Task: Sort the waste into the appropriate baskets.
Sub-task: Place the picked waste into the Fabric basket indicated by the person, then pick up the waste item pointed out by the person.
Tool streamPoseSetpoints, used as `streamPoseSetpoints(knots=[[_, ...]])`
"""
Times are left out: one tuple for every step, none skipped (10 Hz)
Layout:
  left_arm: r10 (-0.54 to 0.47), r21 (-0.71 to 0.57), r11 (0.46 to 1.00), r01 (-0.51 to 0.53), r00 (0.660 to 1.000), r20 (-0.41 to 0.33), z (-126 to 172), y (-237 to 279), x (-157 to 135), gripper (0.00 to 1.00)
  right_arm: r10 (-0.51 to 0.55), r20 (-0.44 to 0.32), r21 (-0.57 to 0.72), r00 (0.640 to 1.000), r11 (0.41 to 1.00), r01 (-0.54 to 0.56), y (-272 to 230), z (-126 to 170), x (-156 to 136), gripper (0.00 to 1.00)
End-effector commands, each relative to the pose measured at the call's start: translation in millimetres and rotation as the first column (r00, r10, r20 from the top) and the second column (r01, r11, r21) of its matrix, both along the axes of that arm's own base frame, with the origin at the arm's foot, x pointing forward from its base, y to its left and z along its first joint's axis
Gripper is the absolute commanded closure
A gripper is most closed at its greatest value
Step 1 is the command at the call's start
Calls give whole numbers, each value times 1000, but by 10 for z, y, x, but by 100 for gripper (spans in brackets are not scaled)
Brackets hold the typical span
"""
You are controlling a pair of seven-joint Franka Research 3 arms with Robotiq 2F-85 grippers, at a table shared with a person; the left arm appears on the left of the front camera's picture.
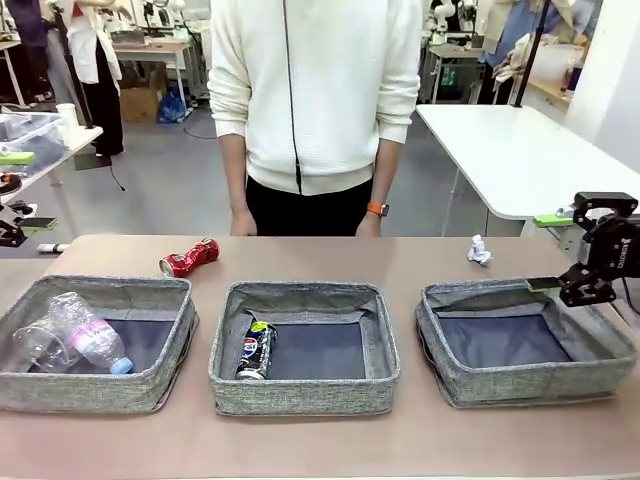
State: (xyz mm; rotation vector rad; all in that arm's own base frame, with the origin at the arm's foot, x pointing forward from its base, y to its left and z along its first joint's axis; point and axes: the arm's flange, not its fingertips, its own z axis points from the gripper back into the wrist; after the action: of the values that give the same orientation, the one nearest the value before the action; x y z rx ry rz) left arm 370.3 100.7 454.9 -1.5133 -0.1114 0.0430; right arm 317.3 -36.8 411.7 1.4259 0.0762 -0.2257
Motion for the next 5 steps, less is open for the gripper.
streamPoseSetpoints(knots=[[-3,-4,1000,2,1000,-16,11,-1,-58,0,9,23,7,1000,1000,-9,-33,7,-68,0],[-3,-4,1000,2,1000,-16,11,-1,-58,0,9,23,7,1000,1000,-9,-33,7,-68,0],[-3,-4,1000,2,1000,-16,11,-1,-58,0,9,23,7,1000,1000,-9,-33,7,-68,0],[-3,-4,1000,2,1000,-16,11,-1,-58,0,9,23,7,1000,1000,-9,-33,7,-68,0],[-3,-4,1000,2,1000,-16,11,-1,-58,0,9,23,7,1000,1000,-9,-33,7,-68,0]])
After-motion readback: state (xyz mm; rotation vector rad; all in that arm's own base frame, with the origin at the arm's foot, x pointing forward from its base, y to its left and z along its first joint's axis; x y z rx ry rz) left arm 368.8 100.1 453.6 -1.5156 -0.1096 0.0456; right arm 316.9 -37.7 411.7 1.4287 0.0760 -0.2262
